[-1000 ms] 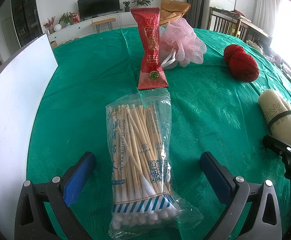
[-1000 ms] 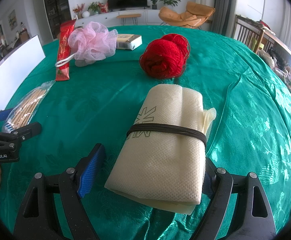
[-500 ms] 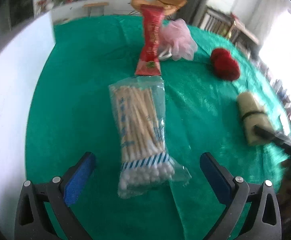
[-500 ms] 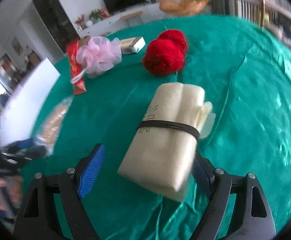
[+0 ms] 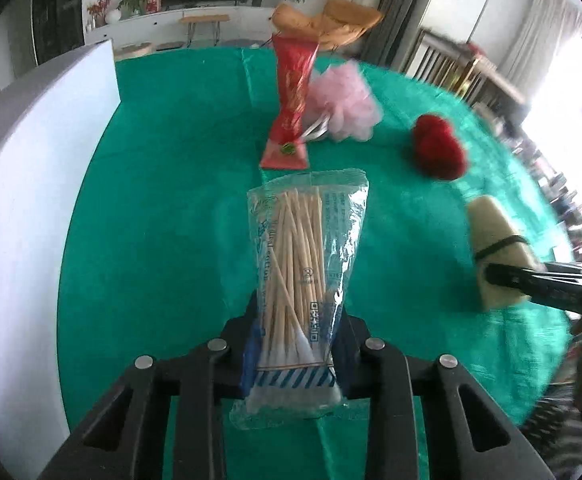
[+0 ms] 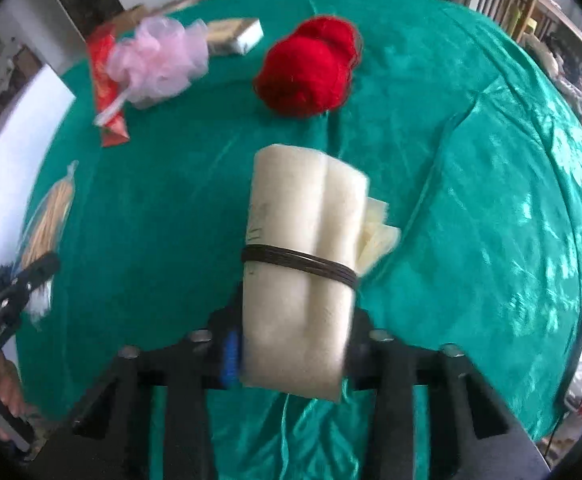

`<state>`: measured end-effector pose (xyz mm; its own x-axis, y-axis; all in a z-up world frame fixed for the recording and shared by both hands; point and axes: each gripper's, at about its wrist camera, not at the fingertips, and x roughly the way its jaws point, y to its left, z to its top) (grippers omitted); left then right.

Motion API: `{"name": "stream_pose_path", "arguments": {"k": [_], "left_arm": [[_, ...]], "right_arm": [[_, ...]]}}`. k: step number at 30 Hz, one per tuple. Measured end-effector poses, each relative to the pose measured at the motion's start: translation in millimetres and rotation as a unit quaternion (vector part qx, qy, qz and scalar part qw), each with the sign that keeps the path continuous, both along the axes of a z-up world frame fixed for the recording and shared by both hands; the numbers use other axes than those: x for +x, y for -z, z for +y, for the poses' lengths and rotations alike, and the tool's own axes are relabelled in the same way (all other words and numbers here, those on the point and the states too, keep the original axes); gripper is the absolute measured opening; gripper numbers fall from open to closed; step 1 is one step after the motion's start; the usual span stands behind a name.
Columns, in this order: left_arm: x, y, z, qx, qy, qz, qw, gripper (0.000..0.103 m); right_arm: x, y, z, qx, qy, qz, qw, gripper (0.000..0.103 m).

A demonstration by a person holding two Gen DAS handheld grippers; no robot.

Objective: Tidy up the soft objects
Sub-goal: 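Carry the swab pack with the left gripper while the right gripper carries the towel roll to the box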

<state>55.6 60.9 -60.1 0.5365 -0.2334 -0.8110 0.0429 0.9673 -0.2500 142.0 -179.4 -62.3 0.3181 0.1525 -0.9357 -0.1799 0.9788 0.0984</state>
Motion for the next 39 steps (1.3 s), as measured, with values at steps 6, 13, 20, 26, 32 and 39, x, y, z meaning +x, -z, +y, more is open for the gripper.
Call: {"name": "stream_pose_path", "arguments": {"k": [6,13,20,26,32,39], "left_arm": [[-29.7,-66.8,20.1,-0.066,0.0,-0.058,0.9961,0.03],[-67.1,-142.1,105.8,-0.043,-0.048,-0.129,0.9895,0.03],[-107.5,-150.5,235.3,0.072,-0.168,-0.101,0.9779,0.031],[-131.3,-118.0,293.9,0.089,-0.247,-0.057,0.9633,0.097],[-139.0,-113.5,282.7,0.093,-0.267,-0.076,0.9563,0.099],[-113.6,-127.1,165.3,0.037,-0.138,-0.1,0.9847,0.099]], "right_arm": [[-23.8,-77.7,8.6,0.063,-0.005,-0.072,0.995,0.037],[-51.9,-162.3,91.4,0.164,-0.101,-0.12,0.974,0.037],[-73.0,-214.1,219.1,0.243,-0.226,-0.114,0.937,0.037],[-82.4,-196.8,301.4,0.284,-0.277,-0.058,0.916,0.074],[-86.8,-176.9,277.1,0.26,-0.251,-0.086,0.929,0.074],[-61.4,-73.3,141.0,0.044,-0.069,-0.171,0.982,0.075]]}}
